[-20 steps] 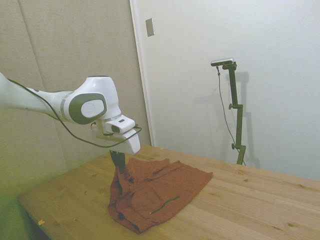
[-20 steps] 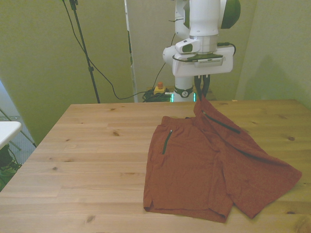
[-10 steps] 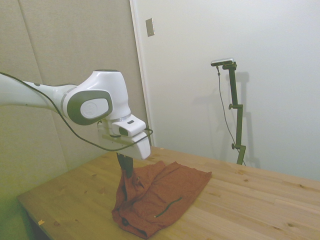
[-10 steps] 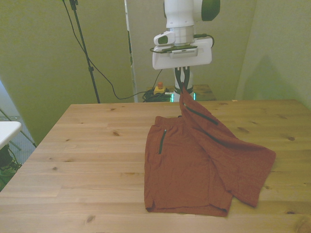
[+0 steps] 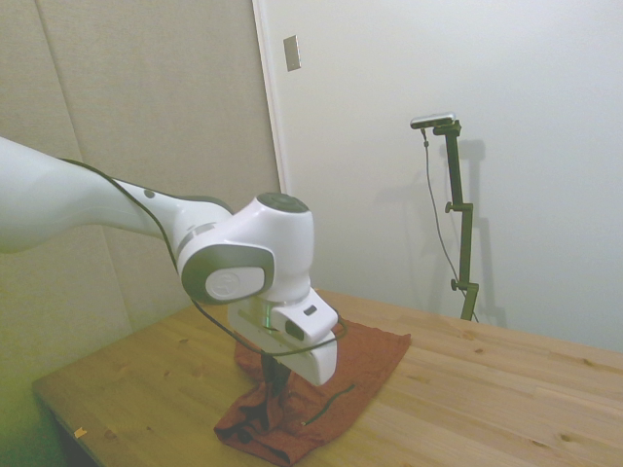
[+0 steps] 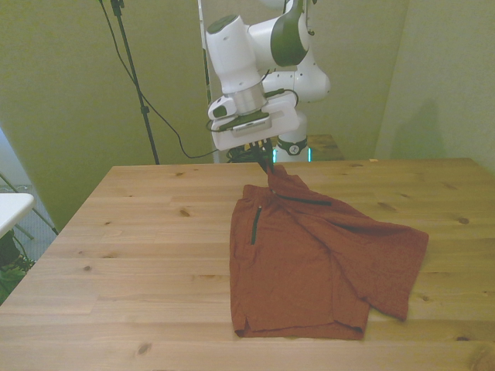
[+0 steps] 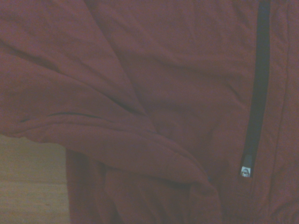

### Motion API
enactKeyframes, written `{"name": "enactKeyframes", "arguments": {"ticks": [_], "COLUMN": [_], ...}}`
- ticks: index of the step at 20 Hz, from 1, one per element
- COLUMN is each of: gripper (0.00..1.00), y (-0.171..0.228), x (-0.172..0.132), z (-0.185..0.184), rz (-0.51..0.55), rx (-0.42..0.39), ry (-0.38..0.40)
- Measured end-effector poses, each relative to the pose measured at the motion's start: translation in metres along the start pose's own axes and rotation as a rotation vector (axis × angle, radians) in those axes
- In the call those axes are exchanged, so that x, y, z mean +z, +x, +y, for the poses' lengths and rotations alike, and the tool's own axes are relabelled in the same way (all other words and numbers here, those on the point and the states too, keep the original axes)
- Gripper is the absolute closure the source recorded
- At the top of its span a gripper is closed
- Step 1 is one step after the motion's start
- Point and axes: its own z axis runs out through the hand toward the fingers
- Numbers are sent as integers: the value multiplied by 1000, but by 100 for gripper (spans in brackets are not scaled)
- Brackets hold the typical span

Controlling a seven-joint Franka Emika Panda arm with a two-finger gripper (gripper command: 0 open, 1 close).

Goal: Fold the shorts

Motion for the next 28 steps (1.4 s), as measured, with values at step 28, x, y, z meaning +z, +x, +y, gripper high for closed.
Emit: {"name": "enactKeyframes", "arguments": {"ticks": [28], "gripper": [0], "y": [37], "x": [-32], "z": [81], "rz": [34], "rx": [92], "ry": [-27]}}
